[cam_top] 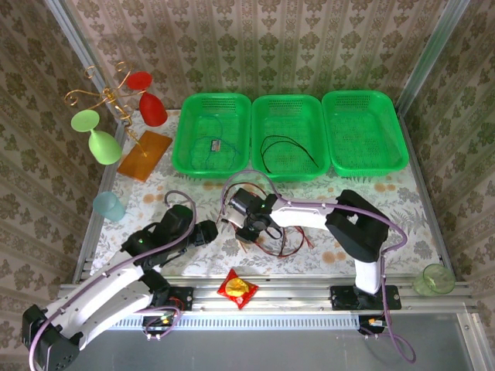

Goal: Untangle the cables

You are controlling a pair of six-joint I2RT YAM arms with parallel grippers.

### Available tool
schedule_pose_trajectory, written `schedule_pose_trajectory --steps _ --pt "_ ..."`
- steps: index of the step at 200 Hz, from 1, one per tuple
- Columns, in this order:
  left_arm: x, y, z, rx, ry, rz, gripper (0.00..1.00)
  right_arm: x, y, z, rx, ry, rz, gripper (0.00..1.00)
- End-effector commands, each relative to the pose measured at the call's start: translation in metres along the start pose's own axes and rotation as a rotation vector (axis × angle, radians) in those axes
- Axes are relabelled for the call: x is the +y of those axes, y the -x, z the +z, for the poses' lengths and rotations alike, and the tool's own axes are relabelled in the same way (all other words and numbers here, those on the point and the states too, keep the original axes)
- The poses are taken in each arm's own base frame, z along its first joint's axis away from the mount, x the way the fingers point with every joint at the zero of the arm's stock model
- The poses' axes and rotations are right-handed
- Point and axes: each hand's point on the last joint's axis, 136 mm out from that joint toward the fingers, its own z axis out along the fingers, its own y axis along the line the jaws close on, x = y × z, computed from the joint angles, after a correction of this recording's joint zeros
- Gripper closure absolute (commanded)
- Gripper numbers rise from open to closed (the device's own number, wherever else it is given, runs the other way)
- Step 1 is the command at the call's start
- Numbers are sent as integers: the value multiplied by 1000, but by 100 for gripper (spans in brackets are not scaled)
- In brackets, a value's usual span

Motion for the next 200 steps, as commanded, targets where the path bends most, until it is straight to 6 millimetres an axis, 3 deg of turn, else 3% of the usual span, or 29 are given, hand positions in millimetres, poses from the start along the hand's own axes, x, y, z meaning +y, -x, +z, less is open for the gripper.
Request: schedule_pose_trajectory --steps 1,42,70,134,200 --pt "8 -4 -2 4 12 -24 35 -3 -4 7 44 -26 -1 74" --pt "12 -3 -8 -14 20 -29 35 -13 -10 15 78 -102 -8 89" --pt "11 -2 -11 -19 17 -25 35 -11 2 1 -15 -101 18 100" --pt "-7 11 -16 -45 -29 -3 36 -12 35 -65 -217 -92 90 100" --pt "-59 41 -29 -67 -141 53 36 -42 46 -154 -488 -77 248 100"
